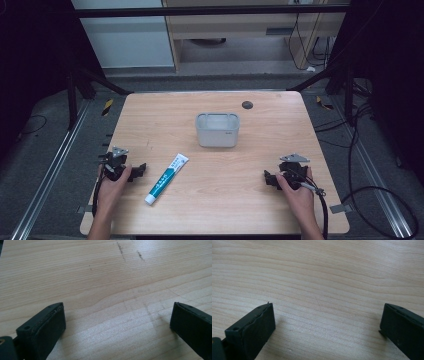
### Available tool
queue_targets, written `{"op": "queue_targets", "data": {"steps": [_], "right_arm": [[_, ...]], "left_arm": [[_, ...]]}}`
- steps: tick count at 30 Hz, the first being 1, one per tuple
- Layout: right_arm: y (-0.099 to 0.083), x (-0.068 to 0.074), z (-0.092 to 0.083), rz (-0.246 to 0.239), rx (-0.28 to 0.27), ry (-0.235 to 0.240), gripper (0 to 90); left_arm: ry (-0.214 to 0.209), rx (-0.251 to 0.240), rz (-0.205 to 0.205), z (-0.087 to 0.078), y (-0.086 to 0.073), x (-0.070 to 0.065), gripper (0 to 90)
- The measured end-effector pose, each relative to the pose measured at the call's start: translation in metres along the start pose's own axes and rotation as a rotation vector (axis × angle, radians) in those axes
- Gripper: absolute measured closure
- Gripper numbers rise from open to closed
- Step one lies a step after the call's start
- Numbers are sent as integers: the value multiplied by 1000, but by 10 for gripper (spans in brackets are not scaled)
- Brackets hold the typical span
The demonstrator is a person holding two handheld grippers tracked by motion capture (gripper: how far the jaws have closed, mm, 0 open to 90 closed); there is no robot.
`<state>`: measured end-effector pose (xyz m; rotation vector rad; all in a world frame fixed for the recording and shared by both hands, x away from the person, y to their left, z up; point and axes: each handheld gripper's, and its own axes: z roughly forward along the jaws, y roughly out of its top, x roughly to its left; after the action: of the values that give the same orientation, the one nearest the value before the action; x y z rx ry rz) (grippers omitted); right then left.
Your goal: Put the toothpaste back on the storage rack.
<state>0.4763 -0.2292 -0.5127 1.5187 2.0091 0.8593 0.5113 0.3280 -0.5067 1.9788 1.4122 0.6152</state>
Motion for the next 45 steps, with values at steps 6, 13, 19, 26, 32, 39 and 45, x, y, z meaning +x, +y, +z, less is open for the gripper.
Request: {"op": "queue_targets", "data": {"steps": [6, 13, 19, 26, 32, 39, 45], "right_arm": [[0, 0, 0, -2, -1, 0, 3], [-1, 1, -1, -1, 1, 5, 3], [-1, 1, -1, -1, 1, 5, 3], [-1, 1, -1, -2, 1, 5, 3], [-1, 1, -1, -2, 1, 5, 3], [-1, 0, -1, -10, 1, 12, 4], [-1, 0, -1, -9, 0, 16, 3]], "left_arm": [[-12, -17, 14, -10, 8, -4, 37], [-48, -16, 26, -23, 16, -9, 33], [-68, 16, 45, -28, 19, -15, 33], [-103, 50, 82, -37, 27, -28, 44], [-132, 83, 132, -45, 36, -43, 60], [-153, 108, 131, -54, 48, -51, 80], [-153, 140, 126, -61, 63, -59, 84]]}}
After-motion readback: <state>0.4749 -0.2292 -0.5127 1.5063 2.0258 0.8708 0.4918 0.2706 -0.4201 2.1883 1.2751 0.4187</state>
